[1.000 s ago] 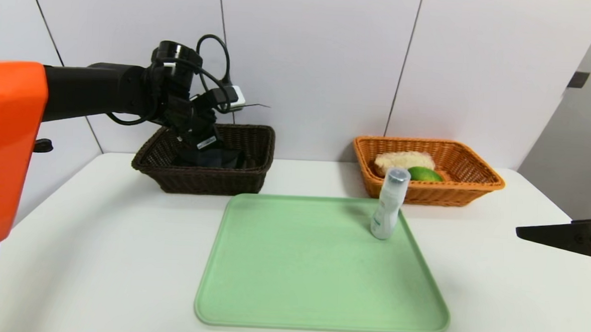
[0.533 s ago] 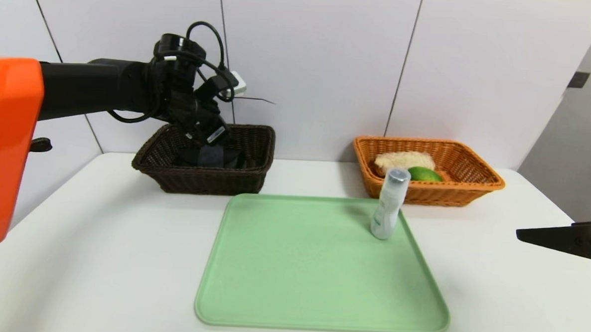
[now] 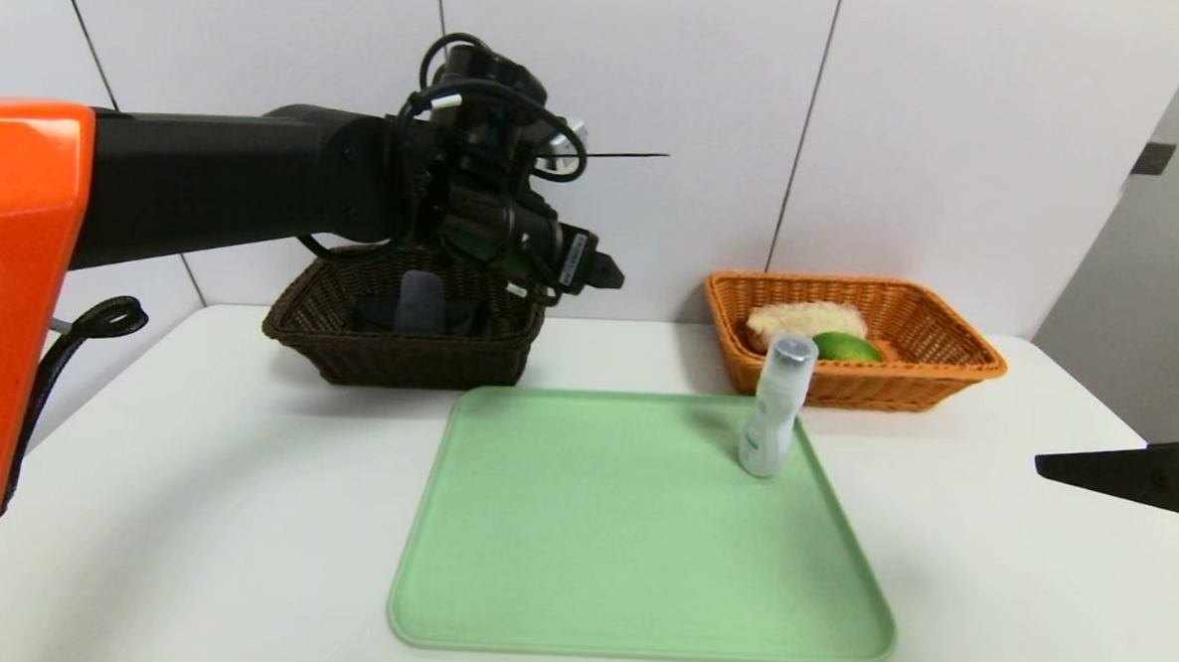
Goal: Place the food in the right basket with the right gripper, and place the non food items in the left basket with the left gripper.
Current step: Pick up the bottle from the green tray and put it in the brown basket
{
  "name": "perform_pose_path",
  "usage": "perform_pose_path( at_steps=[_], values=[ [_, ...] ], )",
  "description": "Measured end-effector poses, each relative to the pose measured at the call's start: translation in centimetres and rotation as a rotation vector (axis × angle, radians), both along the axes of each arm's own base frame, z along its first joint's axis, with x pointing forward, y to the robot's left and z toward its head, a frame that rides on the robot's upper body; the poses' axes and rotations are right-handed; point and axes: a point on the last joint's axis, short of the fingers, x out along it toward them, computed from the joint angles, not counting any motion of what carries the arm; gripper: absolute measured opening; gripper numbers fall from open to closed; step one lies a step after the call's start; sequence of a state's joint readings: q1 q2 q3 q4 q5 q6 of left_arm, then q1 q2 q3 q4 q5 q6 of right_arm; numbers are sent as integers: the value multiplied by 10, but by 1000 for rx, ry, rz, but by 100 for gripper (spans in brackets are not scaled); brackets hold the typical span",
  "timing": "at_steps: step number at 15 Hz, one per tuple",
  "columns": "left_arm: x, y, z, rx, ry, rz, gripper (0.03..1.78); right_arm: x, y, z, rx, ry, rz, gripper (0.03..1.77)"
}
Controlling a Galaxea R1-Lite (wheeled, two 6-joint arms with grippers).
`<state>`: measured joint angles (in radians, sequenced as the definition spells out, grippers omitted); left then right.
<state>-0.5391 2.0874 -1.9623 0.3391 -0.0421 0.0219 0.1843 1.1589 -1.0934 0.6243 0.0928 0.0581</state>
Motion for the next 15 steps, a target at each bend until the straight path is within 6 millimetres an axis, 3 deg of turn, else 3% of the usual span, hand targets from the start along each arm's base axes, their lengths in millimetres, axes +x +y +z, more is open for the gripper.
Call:
perform_pose_path(
  at_steps=[4, 9, 15],
  values=[
    [-32, -38, -1, -72, 68, -189, 166, 0, -2, 1, -2, -3, -17, 170],
    [-51, -41, -12, -134, 144, -456, 167, -2, -7, 2, -2, -12, -45, 170],
    [-46, -47, -64, -153, -90, -627, 169, -1, -7, 1, -4, -8, -46, 170]
  ],
)
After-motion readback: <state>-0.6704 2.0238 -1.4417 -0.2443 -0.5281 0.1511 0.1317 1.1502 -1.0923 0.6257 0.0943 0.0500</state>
